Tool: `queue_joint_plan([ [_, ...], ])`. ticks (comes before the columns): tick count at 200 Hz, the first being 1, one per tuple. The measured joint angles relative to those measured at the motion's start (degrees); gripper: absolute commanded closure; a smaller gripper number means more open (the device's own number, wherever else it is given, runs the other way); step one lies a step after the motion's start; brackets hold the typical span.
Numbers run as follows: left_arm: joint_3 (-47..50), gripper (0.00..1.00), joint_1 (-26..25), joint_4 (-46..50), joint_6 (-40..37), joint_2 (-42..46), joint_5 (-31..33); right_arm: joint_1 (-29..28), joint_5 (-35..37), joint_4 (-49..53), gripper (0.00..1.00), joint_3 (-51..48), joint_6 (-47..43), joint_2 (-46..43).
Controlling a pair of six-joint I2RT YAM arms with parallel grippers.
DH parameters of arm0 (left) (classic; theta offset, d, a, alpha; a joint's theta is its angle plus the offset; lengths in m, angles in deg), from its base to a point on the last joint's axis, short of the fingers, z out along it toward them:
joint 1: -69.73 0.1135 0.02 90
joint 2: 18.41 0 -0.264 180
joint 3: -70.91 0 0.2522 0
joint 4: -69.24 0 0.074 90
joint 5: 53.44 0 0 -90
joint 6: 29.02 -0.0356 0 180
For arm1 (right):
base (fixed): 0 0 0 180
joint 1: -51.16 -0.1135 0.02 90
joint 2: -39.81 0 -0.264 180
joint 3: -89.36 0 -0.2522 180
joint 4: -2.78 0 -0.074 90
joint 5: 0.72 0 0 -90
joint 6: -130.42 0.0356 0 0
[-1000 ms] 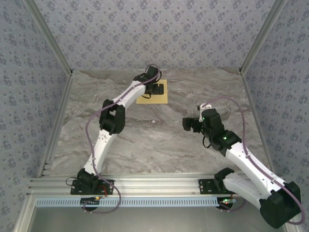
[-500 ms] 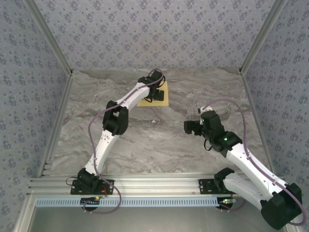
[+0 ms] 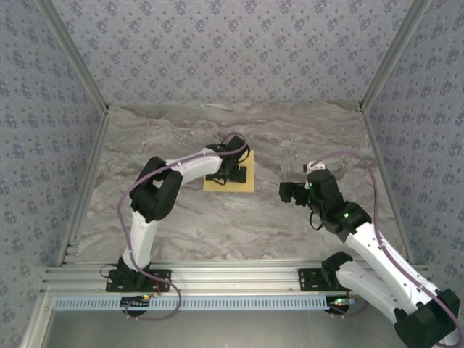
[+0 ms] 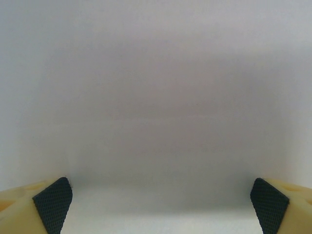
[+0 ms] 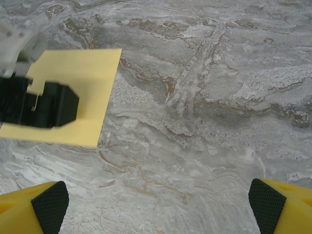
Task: Fold a paper plane with a square sheet of paper (fold left side to right side)
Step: Move the square sheet of paper to the center of the table, then pick up the square sheet of paper from the center of the table.
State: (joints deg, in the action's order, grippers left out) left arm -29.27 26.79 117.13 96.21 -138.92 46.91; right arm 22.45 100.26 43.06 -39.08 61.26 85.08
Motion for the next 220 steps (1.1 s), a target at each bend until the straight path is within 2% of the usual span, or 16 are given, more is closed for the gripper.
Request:
queue_joint_plan([
  [20,8.0,0.02,-4.3,-1.9,3.4,5.2,1.3,-0.2,0.0,0.1,0.0,-0.1,0.4,0.0],
  [45,11.7,0.02,-8.9,-2.3,6.4,7.8,1.9,-0.5,-0.1,-0.4,0.0,-0.8,0.8,0.9],
  [80,15.0,0.02,-10.4,-2.0,7.8,11.2,1.1,-0.7,-0.2,-2.4,0.0,-1.2,0.8,8.7],
  [114,19.5,0.02,-9.4,-2.3,8.0,20.6,-0.3,-0.8,-1.2,-6.6,0.0,0.8,0.5,21.7],
  [148,30.6,0.06,-4.2,-12.5,10.4,32.2,-9.4,-1.1,-4.9,-12.4,0.0,9.0,0.4,36.7],
  [186,37.6,0.07,0.5,-21.5,12.9,31.5,-18.4,-3.1,-7.6,-16.8,0.0,20.0,0.6,50.8],
  [220,38.3,0.07,0.7,-24.5,14.0,29.4,-20.9,-4.7,-7.8,-17.3,0.0,26.1,0.8,59.1],
])
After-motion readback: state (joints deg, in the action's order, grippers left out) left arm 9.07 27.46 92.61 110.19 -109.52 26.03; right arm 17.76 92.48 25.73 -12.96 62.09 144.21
